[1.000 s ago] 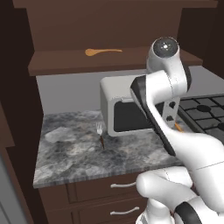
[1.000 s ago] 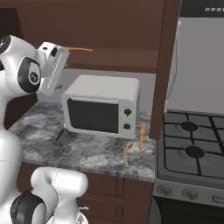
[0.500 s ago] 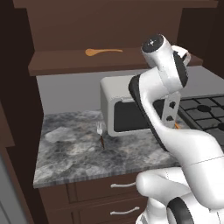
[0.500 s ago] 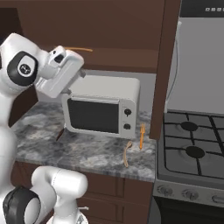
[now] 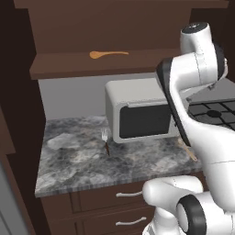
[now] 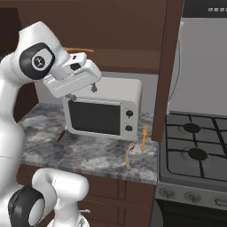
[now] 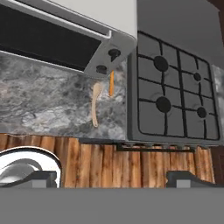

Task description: Organize the utensils by type. Pick up the wooden spoons from the counter and place them in the open cabinet. Then pick up the metallic utensils from the counter and place them in the open drawer.

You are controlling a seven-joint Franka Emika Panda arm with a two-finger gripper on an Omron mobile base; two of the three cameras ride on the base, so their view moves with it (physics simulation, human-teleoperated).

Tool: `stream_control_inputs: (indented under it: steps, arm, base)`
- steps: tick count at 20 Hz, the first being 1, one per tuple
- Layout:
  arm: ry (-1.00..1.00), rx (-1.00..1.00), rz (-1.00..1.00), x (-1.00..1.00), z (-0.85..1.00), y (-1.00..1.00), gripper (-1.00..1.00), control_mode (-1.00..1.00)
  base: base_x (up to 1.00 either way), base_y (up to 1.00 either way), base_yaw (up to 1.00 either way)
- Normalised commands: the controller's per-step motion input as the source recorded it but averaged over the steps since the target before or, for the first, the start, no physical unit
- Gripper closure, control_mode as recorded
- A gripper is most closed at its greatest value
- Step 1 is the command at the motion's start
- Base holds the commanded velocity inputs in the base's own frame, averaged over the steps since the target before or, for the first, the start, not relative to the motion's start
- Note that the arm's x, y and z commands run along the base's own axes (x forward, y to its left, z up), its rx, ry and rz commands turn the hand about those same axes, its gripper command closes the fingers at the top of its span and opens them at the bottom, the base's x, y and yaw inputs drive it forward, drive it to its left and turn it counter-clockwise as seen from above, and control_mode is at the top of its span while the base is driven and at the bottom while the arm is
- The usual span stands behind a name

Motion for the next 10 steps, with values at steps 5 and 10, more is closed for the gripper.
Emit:
stream_control_inputs:
  steps: [5,10]
  arm:
    - [-0.12,0.19,-0.13,-0.32,-0.53,-0.28,-1.0,-1.0]
    - [0.01,0.19,-0.12,-0.01,-0.52,-0.23,-1.0,-1.0]
  base:
    - [0.0,0.0,0.0]
    - [0.0,0.0,0.0]
